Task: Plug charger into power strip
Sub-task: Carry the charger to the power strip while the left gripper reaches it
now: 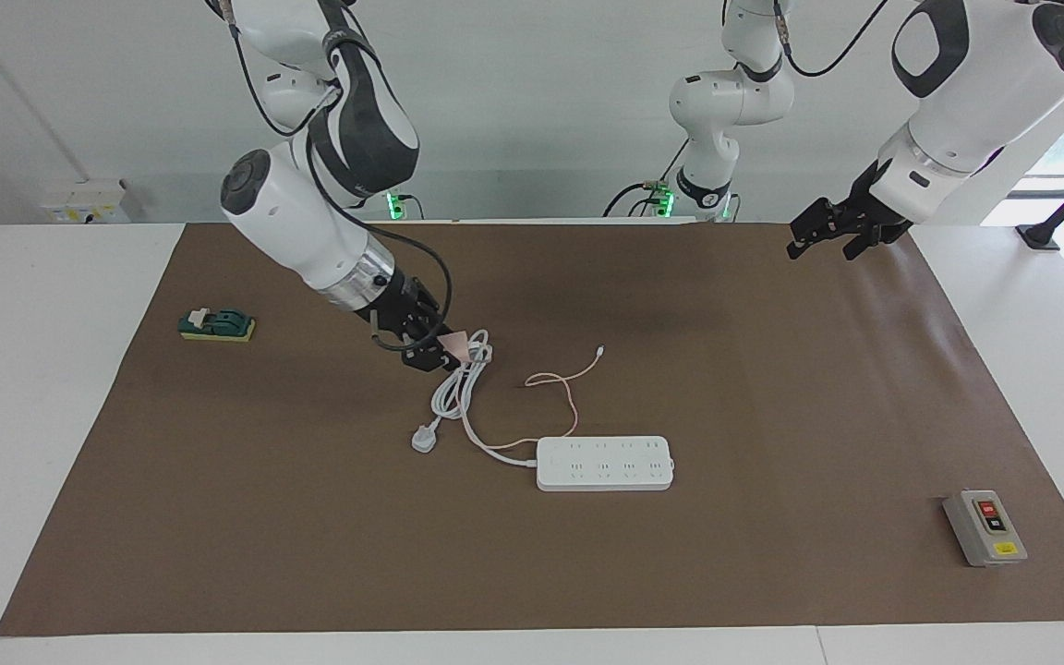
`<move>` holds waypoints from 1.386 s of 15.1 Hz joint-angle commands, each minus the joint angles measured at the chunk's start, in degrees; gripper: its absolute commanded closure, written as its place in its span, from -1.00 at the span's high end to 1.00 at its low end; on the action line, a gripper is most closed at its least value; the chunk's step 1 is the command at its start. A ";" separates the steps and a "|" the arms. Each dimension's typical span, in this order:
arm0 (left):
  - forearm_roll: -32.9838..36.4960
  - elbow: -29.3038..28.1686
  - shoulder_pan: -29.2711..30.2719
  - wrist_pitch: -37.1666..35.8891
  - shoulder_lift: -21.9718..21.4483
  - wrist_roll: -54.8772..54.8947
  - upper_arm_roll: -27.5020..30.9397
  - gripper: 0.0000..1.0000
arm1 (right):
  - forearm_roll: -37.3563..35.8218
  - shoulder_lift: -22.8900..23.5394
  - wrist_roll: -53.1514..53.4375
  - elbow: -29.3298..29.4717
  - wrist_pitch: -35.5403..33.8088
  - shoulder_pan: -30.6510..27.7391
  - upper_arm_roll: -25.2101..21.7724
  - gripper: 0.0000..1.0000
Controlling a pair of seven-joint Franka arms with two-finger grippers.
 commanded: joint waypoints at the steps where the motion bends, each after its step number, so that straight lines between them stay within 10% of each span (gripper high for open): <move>1: -6.82 -3.39 2.31 3.24 -0.59 2.71 0.16 1.00 | -3.82 0.15 6.36 0.13 2.52 3.74 -0.29 -1.00; 14: -46.10 -19.73 7.67 5.44 3.01 25.73 0.25 1.00 | -9.09 15.70 21.92 17.26 4.36 11.13 -0.38 -1.00; 21: -62.98 -21.94 6.89 4.74 12.94 33.71 0.16 1.00 | -9.71 16.58 22.63 17.27 6.75 12.18 -0.29 -1.00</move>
